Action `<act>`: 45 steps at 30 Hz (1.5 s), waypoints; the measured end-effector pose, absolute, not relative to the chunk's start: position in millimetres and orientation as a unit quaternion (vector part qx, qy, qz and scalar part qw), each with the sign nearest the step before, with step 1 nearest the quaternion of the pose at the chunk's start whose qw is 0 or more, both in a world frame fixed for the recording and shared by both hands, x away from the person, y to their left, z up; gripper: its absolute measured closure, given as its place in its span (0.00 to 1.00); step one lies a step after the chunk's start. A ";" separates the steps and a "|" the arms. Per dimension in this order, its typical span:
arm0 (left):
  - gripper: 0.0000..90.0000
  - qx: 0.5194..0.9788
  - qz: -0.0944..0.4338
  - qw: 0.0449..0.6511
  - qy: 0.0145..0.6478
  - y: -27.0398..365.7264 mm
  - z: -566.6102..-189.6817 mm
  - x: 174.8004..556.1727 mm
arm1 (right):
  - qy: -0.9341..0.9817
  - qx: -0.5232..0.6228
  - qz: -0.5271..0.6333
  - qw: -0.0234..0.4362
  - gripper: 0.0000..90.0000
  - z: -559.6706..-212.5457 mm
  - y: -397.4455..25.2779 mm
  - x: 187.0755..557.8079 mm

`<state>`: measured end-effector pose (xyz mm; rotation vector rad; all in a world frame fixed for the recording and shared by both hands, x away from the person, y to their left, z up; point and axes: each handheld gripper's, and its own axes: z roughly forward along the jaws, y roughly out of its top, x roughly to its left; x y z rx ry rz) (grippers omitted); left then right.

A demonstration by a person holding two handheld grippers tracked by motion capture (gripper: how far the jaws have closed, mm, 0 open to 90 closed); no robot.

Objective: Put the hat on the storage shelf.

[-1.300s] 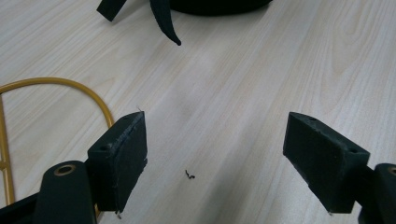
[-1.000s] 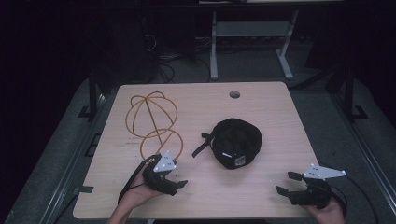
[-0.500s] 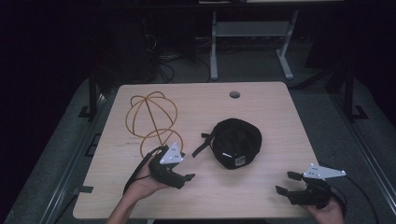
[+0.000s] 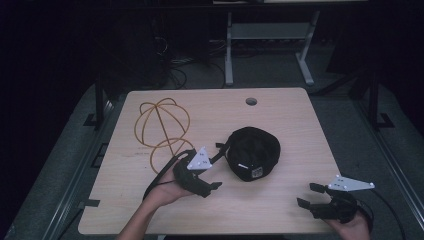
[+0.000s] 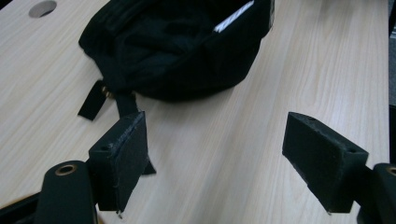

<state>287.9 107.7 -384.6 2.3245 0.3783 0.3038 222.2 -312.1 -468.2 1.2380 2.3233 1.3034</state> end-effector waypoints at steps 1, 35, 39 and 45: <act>0.25 0.909 0.119 0.373 0.143 104.6 -382.9 289.1 | 0.787 0.419 0.441 0.103 0.22 -468.2 -312.4 222.2; 0.27 0.936 0.082 0.335 0.071 34.9 -376.4 313.4 | 0.786 0.406 0.456 0.094 0.22 -465.7 -312.8 222.6; 0.29 0.940 0.080 0.327 0.064 27.5 -382.4 316.2 | 0.786 0.405 0.457 0.093 0.22 -466.2 -312.4 223.3; 0.39 0.945 0.070 0.314 0.061 19.0 -392.8 321.2 | 0.789 0.403 0.455 0.090 0.22 -466.1 -311.6 223.1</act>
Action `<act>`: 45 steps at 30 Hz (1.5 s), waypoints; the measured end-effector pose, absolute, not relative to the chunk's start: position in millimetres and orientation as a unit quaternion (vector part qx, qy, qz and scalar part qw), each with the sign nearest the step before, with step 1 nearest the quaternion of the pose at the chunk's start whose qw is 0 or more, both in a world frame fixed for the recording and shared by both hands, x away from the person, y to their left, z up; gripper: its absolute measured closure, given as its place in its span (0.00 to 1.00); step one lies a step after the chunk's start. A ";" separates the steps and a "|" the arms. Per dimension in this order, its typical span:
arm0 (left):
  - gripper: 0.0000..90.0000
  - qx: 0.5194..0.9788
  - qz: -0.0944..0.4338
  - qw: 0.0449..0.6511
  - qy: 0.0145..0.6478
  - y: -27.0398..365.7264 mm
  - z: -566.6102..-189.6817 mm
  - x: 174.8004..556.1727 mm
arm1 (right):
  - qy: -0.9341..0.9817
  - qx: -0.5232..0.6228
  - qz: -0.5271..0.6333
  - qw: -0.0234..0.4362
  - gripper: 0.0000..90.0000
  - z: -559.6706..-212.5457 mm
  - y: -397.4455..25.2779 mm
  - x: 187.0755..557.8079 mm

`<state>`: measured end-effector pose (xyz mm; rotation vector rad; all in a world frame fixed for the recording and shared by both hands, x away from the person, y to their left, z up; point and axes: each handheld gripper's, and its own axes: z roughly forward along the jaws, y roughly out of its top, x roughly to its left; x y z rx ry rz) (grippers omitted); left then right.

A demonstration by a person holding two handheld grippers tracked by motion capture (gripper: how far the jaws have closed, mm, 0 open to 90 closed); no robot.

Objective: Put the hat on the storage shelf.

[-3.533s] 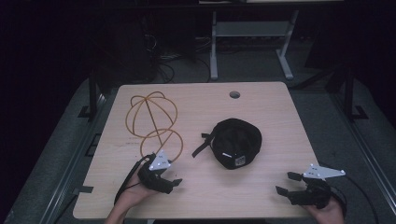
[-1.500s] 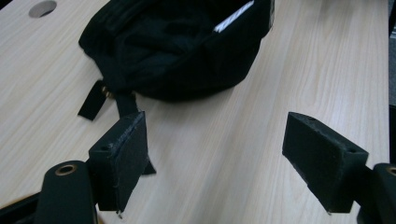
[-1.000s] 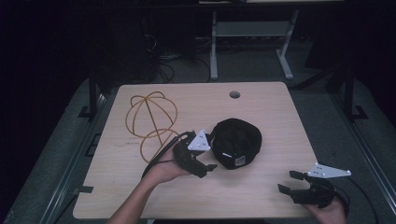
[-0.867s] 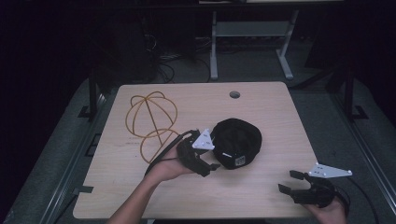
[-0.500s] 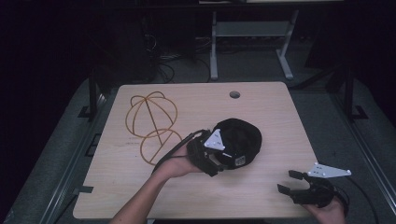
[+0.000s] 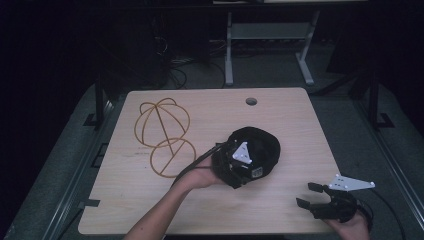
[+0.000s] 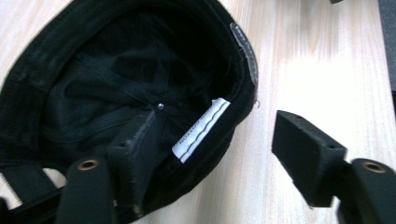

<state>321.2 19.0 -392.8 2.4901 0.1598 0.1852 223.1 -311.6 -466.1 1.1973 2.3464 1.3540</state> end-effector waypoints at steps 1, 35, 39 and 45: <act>0.39 0.946 0.071 0.310 0.061 18.1 -394.6 322.2 | 0.789 0.403 0.455 0.089 0.22 -466.3 -311.6 223.3; 0.89 0.938 0.017 0.341 0.056 10.3 -396.8 327.5 | 0.774 0.402 0.484 0.073 0.29 -466.2 -317.7 222.8; 0.90 0.929 0.012 0.365 0.061 10.0 -384.2 328.9 | 0.767 0.401 0.496 0.073 0.28 -464.5 -318.1 222.6; 0.90 0.914 0.005 0.400 0.066 11.0 -362.8 331.9 | 0.761 0.394 0.508 0.080 0.28 -459.1 -316.3 221.3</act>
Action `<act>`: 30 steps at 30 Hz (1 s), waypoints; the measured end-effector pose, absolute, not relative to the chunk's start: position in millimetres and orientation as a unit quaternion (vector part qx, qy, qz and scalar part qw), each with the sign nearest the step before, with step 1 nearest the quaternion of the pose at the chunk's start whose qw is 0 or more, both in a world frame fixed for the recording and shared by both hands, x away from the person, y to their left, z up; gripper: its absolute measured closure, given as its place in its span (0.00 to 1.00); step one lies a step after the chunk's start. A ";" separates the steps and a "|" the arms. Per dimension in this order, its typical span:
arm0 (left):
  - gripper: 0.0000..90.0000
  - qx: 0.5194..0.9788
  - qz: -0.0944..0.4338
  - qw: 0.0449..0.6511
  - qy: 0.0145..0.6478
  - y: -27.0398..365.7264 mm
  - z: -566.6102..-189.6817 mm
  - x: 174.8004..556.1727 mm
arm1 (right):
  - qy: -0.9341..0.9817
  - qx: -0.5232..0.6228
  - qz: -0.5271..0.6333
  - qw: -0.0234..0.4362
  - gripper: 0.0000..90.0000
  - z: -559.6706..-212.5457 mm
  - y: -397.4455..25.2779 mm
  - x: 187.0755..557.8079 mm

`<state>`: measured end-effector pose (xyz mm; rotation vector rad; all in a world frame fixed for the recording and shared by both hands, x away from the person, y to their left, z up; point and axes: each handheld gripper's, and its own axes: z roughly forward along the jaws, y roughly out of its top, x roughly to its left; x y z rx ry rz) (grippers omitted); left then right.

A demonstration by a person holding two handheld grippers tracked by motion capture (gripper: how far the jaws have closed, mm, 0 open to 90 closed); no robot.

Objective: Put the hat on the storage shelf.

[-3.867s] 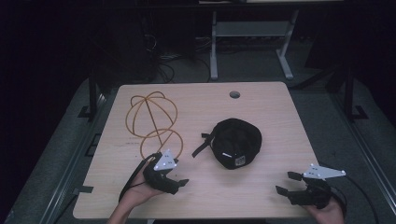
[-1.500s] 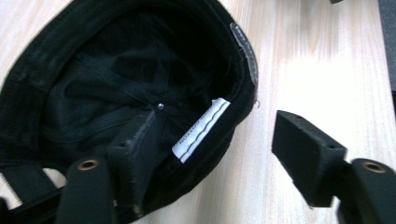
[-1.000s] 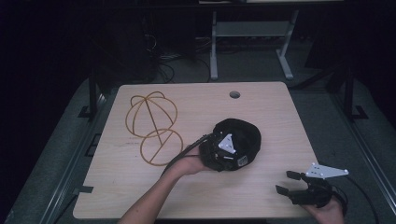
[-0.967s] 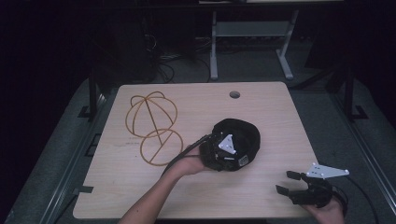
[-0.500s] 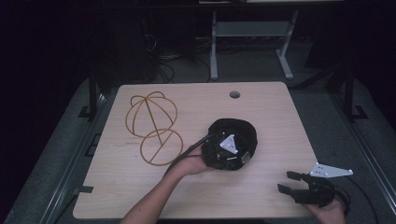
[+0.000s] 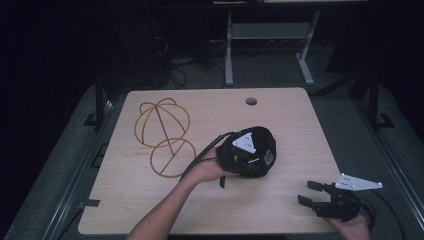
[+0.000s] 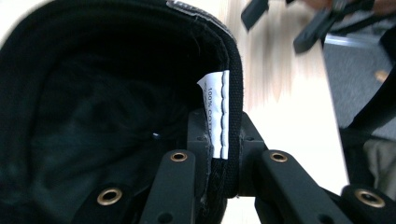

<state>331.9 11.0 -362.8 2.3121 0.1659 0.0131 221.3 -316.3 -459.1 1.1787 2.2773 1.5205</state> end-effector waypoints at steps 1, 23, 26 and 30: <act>0.90 0.913 0.006 0.403 0.066 11.2 -360.1 332.5 | 0.761 0.393 0.510 0.081 0.28 -458.1 -316.2 221.5; 0.90 0.878 -0.042 0.474 0.054 -8.6 -317.9 335.0 | 0.737 0.338 0.577 0.103 0.27 -429.1 -285.5 235.0; 0.90 0.877 -0.046 0.476 0.047 -15.4 -315.7 332.7 | 0.732 0.334 0.584 0.109 0.28 -427.8 -282.1 237.2; 0.90 0.877 -0.046 0.477 0.037 -20.8 -312.2 330.3 | 0.726 0.330 0.591 0.119 0.34 -427.3 -282.1 237.0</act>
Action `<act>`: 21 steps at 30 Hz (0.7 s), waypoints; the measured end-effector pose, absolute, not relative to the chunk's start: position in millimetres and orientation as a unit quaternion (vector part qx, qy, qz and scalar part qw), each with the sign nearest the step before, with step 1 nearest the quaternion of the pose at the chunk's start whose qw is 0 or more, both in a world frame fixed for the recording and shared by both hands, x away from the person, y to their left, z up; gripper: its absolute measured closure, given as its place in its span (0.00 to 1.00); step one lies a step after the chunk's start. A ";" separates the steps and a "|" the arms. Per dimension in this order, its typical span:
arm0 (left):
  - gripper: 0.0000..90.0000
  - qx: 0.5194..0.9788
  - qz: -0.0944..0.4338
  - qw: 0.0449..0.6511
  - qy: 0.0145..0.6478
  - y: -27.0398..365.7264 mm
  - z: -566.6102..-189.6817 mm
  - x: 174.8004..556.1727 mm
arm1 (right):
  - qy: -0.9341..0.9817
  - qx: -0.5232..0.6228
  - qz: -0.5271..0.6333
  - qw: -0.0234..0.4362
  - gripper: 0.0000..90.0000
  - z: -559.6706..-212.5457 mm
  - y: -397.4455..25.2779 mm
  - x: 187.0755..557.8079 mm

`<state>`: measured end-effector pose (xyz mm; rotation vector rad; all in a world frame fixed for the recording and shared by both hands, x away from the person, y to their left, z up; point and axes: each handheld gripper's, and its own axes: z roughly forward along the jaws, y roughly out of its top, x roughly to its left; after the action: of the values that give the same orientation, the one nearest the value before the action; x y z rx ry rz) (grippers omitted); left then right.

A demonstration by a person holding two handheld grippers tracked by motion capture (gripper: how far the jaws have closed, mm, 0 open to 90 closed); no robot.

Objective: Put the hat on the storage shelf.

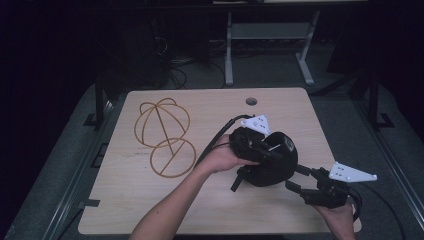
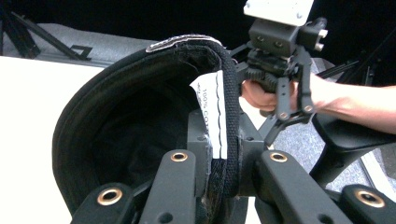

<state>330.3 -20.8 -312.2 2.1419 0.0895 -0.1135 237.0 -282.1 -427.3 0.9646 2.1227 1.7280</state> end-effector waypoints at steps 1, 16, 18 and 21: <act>0.90 0.876 -0.049 0.478 0.032 -23.6 -310.3 328.9 | 0.723 0.330 0.595 0.118 0.39 -427.3 -283.7 236.6; 0.90 0.877 -0.050 0.478 0.013 -26.5 -298.4 320.7 | 0.711 0.309 0.620 0.122 0.95 -425.4 -285.3 239.5; 0.90 0.877 -0.048 0.478 0.015 -24.9 -298.5 320.8 | 0.711 0.309 0.620 0.121 0.96 -425.0 -286.0 239.7; 0.89 0.877 -0.043 0.478 0.023 -19.4 -299.1 321.7 | 0.712 0.313 0.617 0.119 0.97 -420.9 -289.3 239.4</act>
<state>321.7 -19.4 -299.1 2.1412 0.0563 -0.1043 239.4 -289.3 -420.9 0.9147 2.0821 1.8050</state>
